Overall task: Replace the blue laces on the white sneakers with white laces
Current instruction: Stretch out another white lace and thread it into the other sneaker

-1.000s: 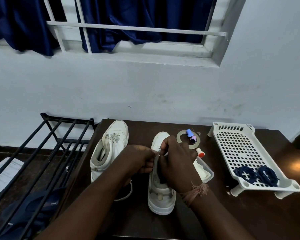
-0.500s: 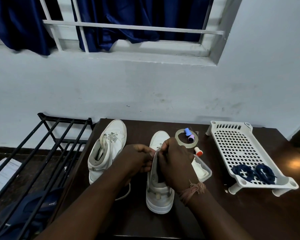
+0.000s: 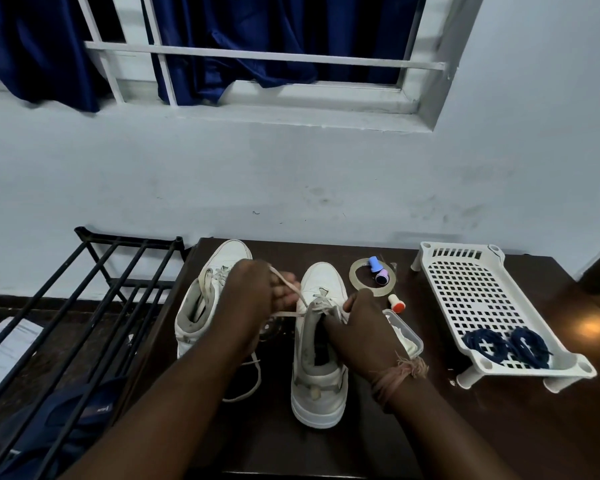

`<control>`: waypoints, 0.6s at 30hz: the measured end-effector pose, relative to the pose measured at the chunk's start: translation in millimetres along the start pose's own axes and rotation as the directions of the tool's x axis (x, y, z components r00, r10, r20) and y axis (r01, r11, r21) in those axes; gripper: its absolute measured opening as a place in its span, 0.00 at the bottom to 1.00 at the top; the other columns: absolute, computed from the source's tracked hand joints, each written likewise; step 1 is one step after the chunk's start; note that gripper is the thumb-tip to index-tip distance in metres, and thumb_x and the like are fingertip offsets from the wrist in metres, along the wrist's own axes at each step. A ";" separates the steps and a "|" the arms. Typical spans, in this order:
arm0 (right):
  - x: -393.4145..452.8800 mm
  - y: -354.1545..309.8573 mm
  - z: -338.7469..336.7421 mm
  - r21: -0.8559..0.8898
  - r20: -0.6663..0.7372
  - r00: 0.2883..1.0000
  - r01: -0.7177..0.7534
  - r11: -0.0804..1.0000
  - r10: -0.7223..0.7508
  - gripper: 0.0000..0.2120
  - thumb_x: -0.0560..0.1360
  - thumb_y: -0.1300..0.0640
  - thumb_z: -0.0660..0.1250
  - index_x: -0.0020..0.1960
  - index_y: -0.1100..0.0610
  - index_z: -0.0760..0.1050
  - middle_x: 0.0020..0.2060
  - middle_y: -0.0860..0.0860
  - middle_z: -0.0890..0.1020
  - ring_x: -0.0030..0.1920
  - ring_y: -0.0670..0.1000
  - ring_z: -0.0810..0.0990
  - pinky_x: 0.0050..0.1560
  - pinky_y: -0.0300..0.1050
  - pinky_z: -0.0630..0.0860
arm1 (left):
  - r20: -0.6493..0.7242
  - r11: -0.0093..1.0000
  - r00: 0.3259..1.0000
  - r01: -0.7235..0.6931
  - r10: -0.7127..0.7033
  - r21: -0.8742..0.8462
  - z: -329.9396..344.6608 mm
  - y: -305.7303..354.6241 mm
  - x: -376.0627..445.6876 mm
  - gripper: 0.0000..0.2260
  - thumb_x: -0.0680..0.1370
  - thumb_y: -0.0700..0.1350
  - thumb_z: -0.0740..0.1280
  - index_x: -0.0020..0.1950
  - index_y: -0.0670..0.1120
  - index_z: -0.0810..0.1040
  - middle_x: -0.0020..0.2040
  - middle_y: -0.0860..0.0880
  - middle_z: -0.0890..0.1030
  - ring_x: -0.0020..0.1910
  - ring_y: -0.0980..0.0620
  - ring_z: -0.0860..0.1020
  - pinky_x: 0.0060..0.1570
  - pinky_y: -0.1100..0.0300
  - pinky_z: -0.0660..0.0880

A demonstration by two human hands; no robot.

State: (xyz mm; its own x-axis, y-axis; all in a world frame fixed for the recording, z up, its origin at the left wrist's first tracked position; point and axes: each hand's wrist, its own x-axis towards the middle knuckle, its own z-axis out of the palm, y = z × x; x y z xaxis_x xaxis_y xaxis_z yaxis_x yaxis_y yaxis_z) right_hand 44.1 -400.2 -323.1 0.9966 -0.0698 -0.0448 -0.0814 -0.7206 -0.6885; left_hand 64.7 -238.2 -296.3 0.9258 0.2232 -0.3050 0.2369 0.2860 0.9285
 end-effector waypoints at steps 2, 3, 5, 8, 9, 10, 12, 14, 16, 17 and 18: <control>0.5 1.6 0.3 -0.003 0.037 0.997 -0.064 0.998 0.064 0.17 0.76 0.48 0.66 0.55 0.60 0.67 0.46 0.55 0.81 0.43 0.53 0.80 0.34 0.42 0.67 | 0.003 0.969 0.999 0.046 -0.047 -0.244 -7.4 5.5 2.7 0.11 0.82 0.40 0.53 0.41 0.46 0.68 0.31 0.51 0.70 0.23 0.56 0.71 0.23 0.65 0.70; 1.1 2.1 1.9 -0.012 0.041 0.995 -0.090 0.996 0.091 0.17 0.77 0.48 0.65 0.55 0.60 0.66 0.45 0.55 0.81 0.41 0.54 0.80 0.34 0.42 0.69 | 0.018 0.947 0.997 0.079 -0.077 -0.313 -10.6 6.0 4.6 0.11 0.82 0.40 0.53 0.40 0.48 0.66 0.29 0.53 0.66 0.21 0.58 0.65 0.21 0.65 0.64; 1.7 2.8 7.5 -0.007 0.043 0.991 -0.128 0.992 0.129 0.17 0.77 0.48 0.63 0.56 0.60 0.65 0.41 0.55 0.81 0.39 0.55 0.82 0.37 0.45 0.75 | 0.030 0.952 0.989 0.150 -0.148 -0.268 -15.0 6.3 5.5 0.11 0.82 0.40 0.55 0.40 0.48 0.67 0.27 0.54 0.63 0.20 0.59 0.59 0.20 0.67 0.57; 4.0 3.6 13.8 0.019 0.056 0.986 -0.156 0.988 0.154 0.16 0.76 0.49 0.62 0.55 0.59 0.64 0.39 0.56 0.81 0.36 0.56 0.82 0.40 0.53 0.82 | 0.072 0.908 0.973 0.177 -0.219 0.379 -17.3 13.1 -8.3 0.13 0.83 0.50 0.63 0.44 0.44 0.79 0.31 0.50 0.72 0.23 0.57 0.65 0.23 0.67 0.62; 4.9 3.7 14.3 0.029 0.056 0.988 -0.149 0.988 0.148 0.15 0.75 0.50 0.62 0.55 0.59 0.65 0.41 0.57 0.81 0.37 0.57 0.82 0.42 0.54 0.82 | 0.099 0.771 0.961 0.143 -0.258 0.620 -19.6 13.8 -11.7 0.17 0.81 0.56 0.65 0.46 0.43 0.82 0.35 0.48 0.75 0.26 0.55 0.69 0.27 0.66 0.64; 5.4 3.3 14.4 0.041 0.055 0.989 -0.136 0.990 0.134 0.15 0.75 0.52 0.63 0.56 0.59 0.65 0.43 0.58 0.81 0.40 0.57 0.83 0.44 0.54 0.81 | 0.132 0.637 0.947 0.091 -0.293 0.765 -21.4 13.9 -15.2 0.20 0.79 0.61 0.67 0.47 0.44 0.85 0.38 0.47 0.77 0.30 0.54 0.71 0.29 0.64 0.66; 6.1 2.8 14.8 0.059 0.055 0.993 -0.104 0.993 0.101 0.16 0.75 0.54 0.63 0.59 0.58 0.64 0.48 0.60 0.81 0.45 0.58 0.82 0.45 0.51 0.79 | 0.233 0.588 0.930 -0.024 -0.282 0.808 -23.5 11.3 -15.1 0.19 0.77 0.61 0.69 0.42 0.46 0.86 0.34 0.51 0.77 0.29 0.55 0.70 0.29 0.64 0.65; 6.2 2.5 15.3 0.076 0.042 0.996 -0.088 0.993 0.085 0.19 0.75 0.56 0.64 0.63 0.58 0.63 0.51 0.61 0.80 0.49 0.59 0.82 0.44 0.47 0.76 | 0.292 0.729 0.948 -0.112 -0.125 0.675 -24.1 11.3 -10.5 0.17 0.80 0.57 0.67 0.38 0.47 0.83 0.29 0.53 0.75 0.28 0.56 0.69 0.30 0.63 0.65; 6.4 2.1 16.2 0.109 0.031 0.996 -0.087 0.990 0.084 0.22 0.74 0.58 0.66 0.65 0.59 0.63 0.54 0.60 0.80 0.52 0.59 0.81 0.45 0.46 0.75 | 0.253 0.896 0.967 -0.141 0.033 0.421 -23.3 15.7 -4.6 0.18 0.82 0.56 0.63 0.38 0.48 0.79 0.33 0.50 0.75 0.33 0.53 0.71 0.34 0.60 0.68; 6.9 2.2 16.7 0.118 0.031 0.996 -0.087 0.989 0.084 0.23 0.74 0.58 0.66 0.66 0.58 0.63 0.55 0.60 0.80 0.53 0.59 0.81 0.47 0.47 0.76 | 0.229 0.966 0.972 -0.101 0.045 0.240 -22.1 17.7 -1.4 0.18 0.83 0.55 0.62 0.38 0.48 0.77 0.36 0.47 0.78 0.37 0.51 0.76 0.39 0.57 0.72; 6.9 2.5 17.1 0.118 0.032 0.996 -0.085 0.989 0.081 0.24 0.74 0.59 0.66 0.67 0.58 0.63 0.56 0.60 0.79 0.55 0.59 0.80 0.49 0.48 0.77 | 0.223 0.999 0.975 -0.014 0.005 0.035 -21.0 18.6 0.4 0.18 0.84 0.54 0.60 0.38 0.47 0.75 0.40 0.46 0.81 0.42 0.49 0.81 0.45 0.55 0.76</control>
State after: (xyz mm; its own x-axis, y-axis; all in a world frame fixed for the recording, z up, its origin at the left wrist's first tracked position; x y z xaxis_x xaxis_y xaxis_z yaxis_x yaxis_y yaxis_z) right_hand 51.0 -390.7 -337.5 0.9866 -0.1065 -0.1234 -0.1630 -0.6256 -0.7629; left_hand 63.4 -213.2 -283.5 0.9695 0.0111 -0.2450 0.2345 0.2503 0.9394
